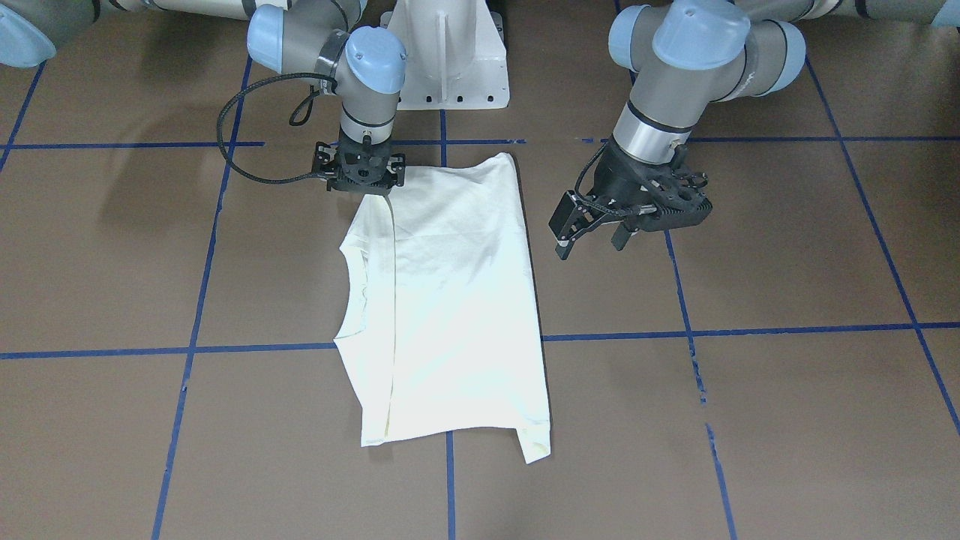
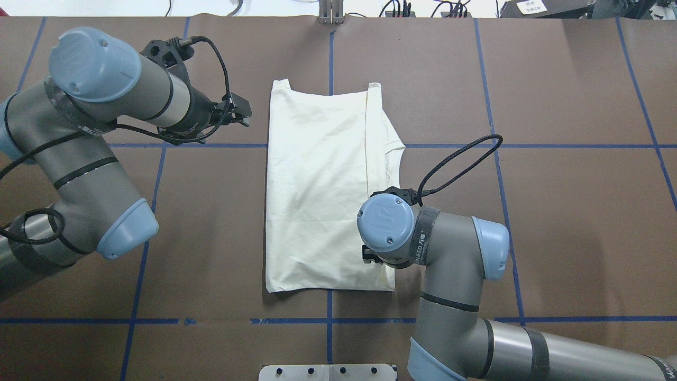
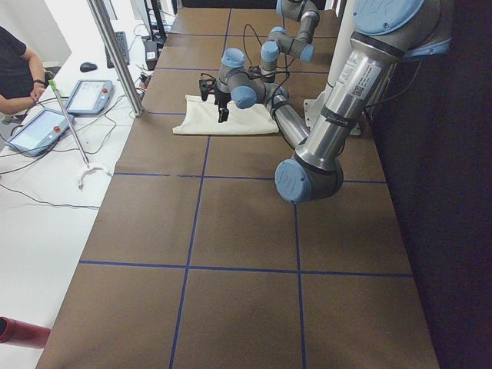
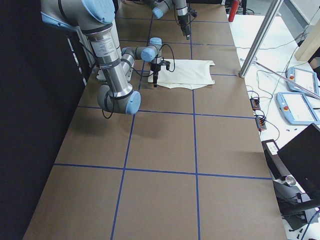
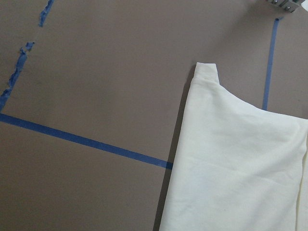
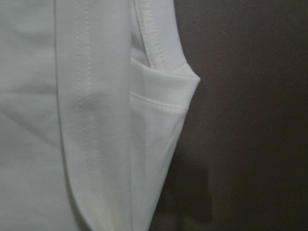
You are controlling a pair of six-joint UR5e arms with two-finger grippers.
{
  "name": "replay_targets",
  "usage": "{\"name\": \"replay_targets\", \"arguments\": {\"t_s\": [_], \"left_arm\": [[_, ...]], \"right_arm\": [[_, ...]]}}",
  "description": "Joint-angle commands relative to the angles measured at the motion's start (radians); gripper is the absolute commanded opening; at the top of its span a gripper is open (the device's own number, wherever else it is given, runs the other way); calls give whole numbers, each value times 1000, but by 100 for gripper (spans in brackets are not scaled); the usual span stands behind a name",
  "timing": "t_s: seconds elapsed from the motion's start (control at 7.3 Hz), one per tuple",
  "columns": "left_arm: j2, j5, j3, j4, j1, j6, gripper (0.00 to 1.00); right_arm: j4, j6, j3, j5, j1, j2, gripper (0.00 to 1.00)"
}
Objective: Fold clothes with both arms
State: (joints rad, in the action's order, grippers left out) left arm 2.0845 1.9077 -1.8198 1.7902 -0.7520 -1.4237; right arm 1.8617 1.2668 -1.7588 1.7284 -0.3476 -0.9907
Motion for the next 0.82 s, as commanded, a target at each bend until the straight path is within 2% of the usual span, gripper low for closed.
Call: {"name": "replay_targets", "arguments": {"t_s": [0.0, 0.27, 0.68], "left_arm": [[2, 1, -3, 0, 9, -4, 100], [3, 1, -12, -2, 11, -6, 100], [3, 1, -15, -2, 11, -7, 100]], "right_arm": [[34, -27, -4, -4, -19, -23, 100], [34, -82, -10, -6, -57, -67, 100], [28, -93, -118, 31, -102, -59, 100]]}}
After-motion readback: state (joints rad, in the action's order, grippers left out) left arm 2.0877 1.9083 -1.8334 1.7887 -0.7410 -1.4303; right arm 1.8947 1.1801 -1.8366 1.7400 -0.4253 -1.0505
